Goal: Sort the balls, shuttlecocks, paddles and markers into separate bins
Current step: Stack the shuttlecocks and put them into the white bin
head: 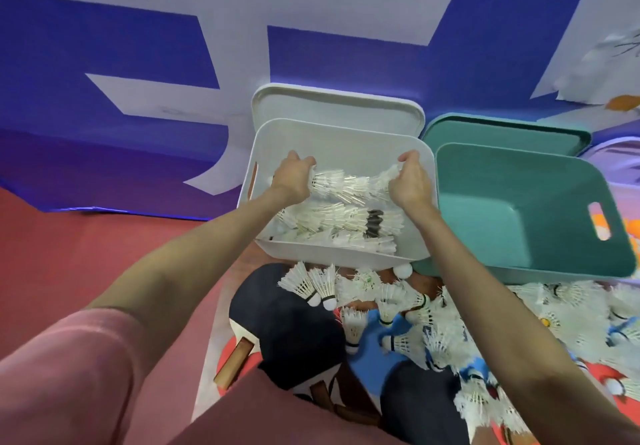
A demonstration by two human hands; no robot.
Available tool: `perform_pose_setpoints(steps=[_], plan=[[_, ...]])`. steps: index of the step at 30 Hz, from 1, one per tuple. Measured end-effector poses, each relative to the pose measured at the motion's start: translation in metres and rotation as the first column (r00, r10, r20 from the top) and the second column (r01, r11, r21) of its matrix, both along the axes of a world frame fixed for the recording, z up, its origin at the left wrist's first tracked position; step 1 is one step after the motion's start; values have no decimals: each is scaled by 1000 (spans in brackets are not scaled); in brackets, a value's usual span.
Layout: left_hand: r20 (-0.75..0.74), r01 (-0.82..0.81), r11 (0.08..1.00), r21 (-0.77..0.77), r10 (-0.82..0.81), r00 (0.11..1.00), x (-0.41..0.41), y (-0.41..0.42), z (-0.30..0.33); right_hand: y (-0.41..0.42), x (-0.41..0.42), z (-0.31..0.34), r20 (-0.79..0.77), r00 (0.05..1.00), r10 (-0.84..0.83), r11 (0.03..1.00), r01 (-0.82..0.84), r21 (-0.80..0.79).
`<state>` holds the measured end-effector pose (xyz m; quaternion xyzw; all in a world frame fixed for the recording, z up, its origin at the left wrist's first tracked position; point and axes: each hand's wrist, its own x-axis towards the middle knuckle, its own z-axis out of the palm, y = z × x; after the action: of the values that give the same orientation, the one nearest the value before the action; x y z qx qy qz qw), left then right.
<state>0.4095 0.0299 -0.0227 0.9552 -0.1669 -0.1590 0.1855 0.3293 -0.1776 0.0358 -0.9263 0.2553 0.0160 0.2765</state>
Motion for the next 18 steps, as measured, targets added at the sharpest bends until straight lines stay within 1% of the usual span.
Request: perform_pose_setpoints(steps=[3,7,12,14,18], plan=[[-6,2,1000,7,-2,1000,10,0,-17,1,8,-19,-69,998,16,1000,-16,1],[10,8,1000,19,-8,1000,19,-2,-30,-9,20,-38,-84,995,-53,998,55,27],[61,13,980,196,-26,998,14,-10,-34,-12,26,-58,-184,983,-28,998,38,48],[29,9,975,223,-15,999,12,-10,-33,-14,27,-62,-230,973,-2,998,17,63],[-105,25,989,146,-10,994,11,-7,-23,-16,26,-60,-316,944,95,994,-75,74]])
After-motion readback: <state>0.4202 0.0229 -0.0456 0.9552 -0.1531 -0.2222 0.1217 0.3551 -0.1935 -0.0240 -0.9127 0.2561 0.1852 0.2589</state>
